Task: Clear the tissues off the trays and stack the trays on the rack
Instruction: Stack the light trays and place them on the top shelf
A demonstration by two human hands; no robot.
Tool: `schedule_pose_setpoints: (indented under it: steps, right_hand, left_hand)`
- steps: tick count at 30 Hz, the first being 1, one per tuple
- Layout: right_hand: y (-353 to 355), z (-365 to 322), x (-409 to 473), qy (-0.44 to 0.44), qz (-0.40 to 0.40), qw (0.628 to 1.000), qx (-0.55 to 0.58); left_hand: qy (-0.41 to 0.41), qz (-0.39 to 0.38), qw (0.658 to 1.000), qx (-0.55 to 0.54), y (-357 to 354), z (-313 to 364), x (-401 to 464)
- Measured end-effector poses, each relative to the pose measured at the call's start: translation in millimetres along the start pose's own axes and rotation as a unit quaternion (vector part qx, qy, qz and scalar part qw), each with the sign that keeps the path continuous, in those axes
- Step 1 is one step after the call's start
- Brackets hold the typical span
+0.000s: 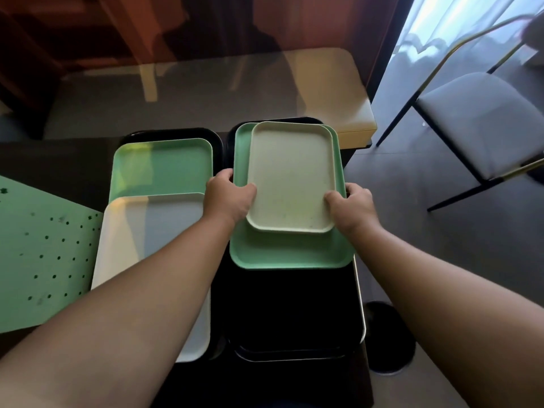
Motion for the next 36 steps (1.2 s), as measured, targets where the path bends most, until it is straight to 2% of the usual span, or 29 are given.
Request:
schedule_pose_setpoints:
  steps: [8,11,15,18,22,26,29,36]
  right_hand:
    - [-14.0,14.4,5.0,-0.044,-0.007,0.996,-0.071]
    - [-12.8,12.0,8.2,-0.068,-0.022,0.996,-0.061]
    - [-9.4,8.8,6.9,-0.089,-0.037,0.993,0.068]
    - [-9.7,6.1,-1.3,-0.078,-0.016,0.983,0.166]
    - [-37.0,4.1,-31.2,-0.069,-0.014,0.971,0.23]
    - [-85.2,-1.5,-63.2,-0.057,-0.046,0.96,0.27]
    - [-119.3,-8.7,-85.4,-0.044,-0.071,0.961,0.264]
    - [-186.7,-17.6,-117.2,-0.036,-0.15,0.969,0.194]
  left_hand:
    - [0.031,-0.032,0.997,0.058,-15.8,-11.3,-0.5]
    - [0.04,-0.051,0.995,0.077,-22.7,-14.0,0.0]
    - [0.036,-0.024,0.998,0.052,-18.0,-16.2,3.8]
    - [0.02,0.009,0.998,0.051,-4.3,-10.3,-1.3]
    - [0.031,0.051,0.997,0.044,27.6,-8.3,-27.2]
    - [0.104,0.045,0.993,-0.044,71.3,-38.6,-43.7]
    - [0.131,0.002,0.985,-0.116,92.1,-72.2,-57.4]
    - [0.179,-0.008,0.975,-0.132,125.2,-170.9,-84.6]
Point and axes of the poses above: each hand's wrist, its own x-axis towards the middle knuckle, its own y-axis out of the back of the hand, z = x × y, the point moved 8 cm from there along x, towards the middle knuckle, and after that the axes turned 15 degrees about -z, right-handed, at the moved point
